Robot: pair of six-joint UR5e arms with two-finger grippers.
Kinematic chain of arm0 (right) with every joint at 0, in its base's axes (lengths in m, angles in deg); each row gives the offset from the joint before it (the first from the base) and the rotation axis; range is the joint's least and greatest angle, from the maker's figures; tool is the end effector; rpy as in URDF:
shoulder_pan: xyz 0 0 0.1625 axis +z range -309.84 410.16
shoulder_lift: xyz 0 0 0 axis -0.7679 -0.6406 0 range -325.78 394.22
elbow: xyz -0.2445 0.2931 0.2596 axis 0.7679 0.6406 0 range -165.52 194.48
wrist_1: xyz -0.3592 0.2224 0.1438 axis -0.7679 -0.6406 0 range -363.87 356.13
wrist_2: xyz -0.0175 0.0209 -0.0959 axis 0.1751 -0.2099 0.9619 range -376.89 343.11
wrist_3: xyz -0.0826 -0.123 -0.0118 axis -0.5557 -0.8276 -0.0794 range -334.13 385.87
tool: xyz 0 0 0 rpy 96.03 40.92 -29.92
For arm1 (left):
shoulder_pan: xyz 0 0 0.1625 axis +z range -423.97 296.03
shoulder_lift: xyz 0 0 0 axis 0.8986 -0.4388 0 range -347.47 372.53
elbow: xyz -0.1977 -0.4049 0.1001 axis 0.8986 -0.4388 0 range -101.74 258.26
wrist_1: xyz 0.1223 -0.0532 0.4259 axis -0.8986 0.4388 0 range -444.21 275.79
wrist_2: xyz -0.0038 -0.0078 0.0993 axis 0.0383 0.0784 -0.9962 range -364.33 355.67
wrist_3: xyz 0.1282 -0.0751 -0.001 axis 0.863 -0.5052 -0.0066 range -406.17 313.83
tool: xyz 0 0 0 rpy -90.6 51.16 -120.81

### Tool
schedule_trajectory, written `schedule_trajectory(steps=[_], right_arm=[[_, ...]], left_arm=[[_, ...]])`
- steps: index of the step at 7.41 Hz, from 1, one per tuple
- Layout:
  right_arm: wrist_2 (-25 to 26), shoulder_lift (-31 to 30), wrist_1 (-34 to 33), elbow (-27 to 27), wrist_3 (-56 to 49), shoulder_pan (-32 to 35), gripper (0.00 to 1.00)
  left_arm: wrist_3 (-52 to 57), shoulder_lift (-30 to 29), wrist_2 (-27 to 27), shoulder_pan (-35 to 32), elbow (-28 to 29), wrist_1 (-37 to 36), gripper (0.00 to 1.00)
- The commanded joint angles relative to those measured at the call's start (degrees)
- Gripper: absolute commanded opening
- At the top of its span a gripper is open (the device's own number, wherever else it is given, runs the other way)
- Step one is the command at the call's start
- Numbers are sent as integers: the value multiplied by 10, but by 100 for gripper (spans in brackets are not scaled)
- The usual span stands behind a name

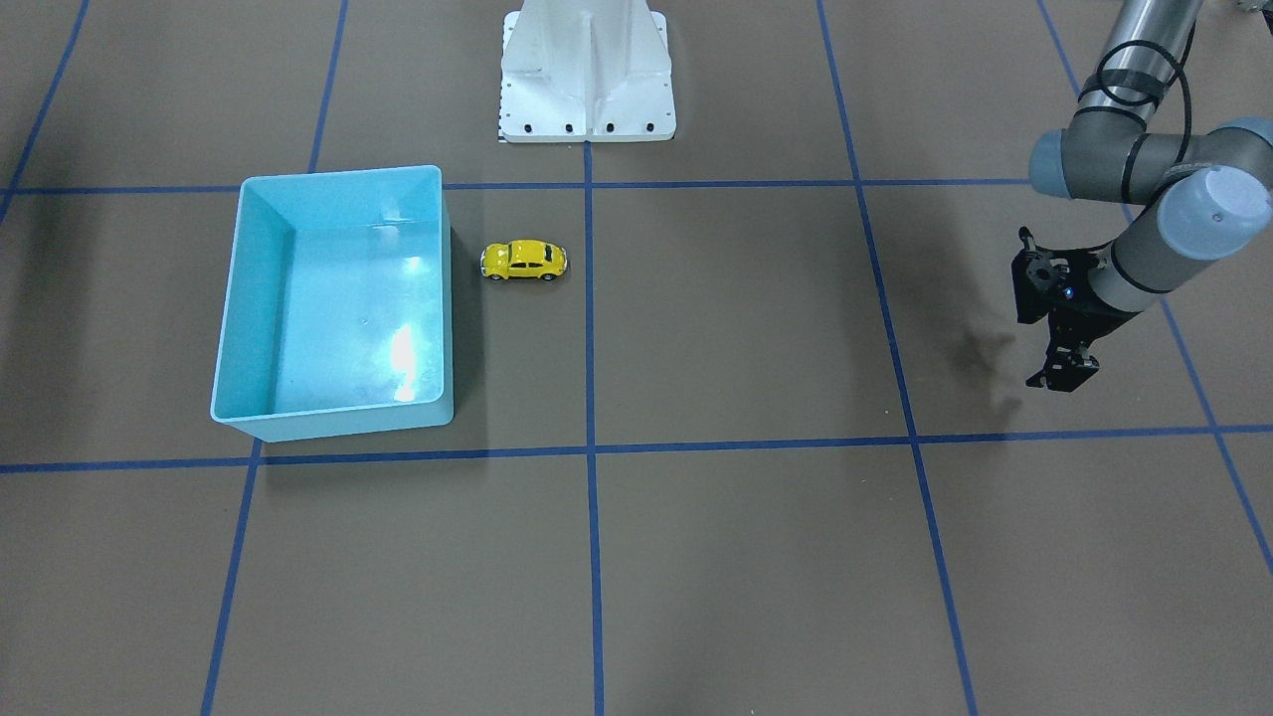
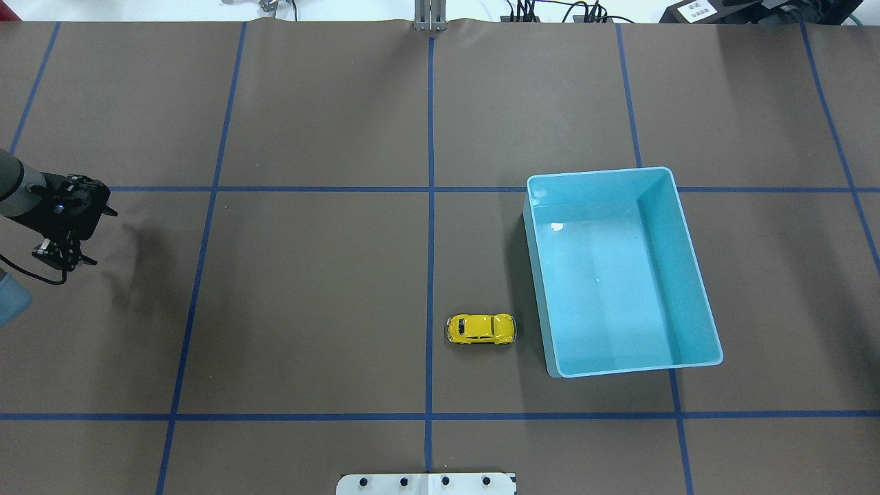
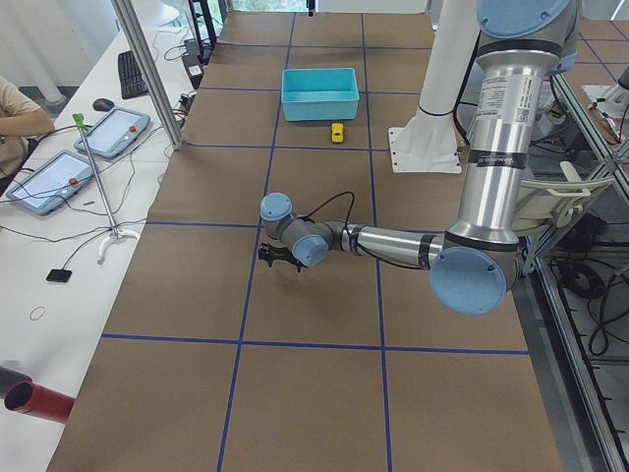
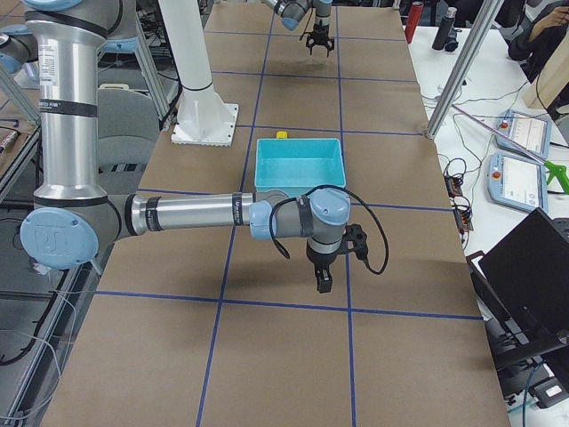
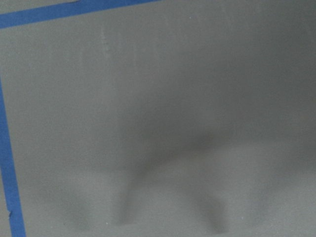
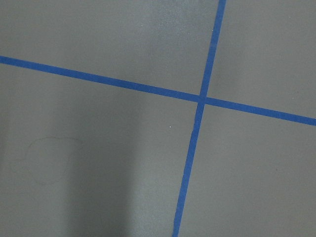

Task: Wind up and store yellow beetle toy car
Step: 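Withdraw the left arm while the right arm reaches toward the car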

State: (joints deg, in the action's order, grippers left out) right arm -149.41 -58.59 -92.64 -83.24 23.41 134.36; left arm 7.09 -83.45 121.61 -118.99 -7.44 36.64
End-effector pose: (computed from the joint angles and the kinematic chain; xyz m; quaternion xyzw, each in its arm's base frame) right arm -0.0191 -0.5132 0.6853 0.0393 -0.3634 -0.0864 0.9268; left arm 0.3192 -0.5364 0.6569 0.3100 0.2501 0.6977 0.5954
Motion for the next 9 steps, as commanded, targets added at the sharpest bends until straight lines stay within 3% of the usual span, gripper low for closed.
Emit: schedule_trajectory(steps=[1, 3, 5, 6, 7, 9], right_arm=[[1, 0, 0, 1, 0, 0, 100], [0, 0, 0, 1, 0, -7, 100], [0, 24, -5, 0, 1, -26, 100], [0, 41, -15, -3, 2, -26, 100], [-2, 72, -55, -6, 2, -27, 100], [1, 169, -163, -7, 1, -55, 100]], left_arm=[[-3, -1, 0, -8, 0, -3, 100], [-42, -6, 0, -45, -5, -48, 100], [-181, -14, 0, -96, -23, -112, 100], [-279, -12, 1, -117, -58, -184, 100], [-394, -12, 1, -135, -85, -235, 100], [-569, 11, 0, -183, -123, -240, 100]])
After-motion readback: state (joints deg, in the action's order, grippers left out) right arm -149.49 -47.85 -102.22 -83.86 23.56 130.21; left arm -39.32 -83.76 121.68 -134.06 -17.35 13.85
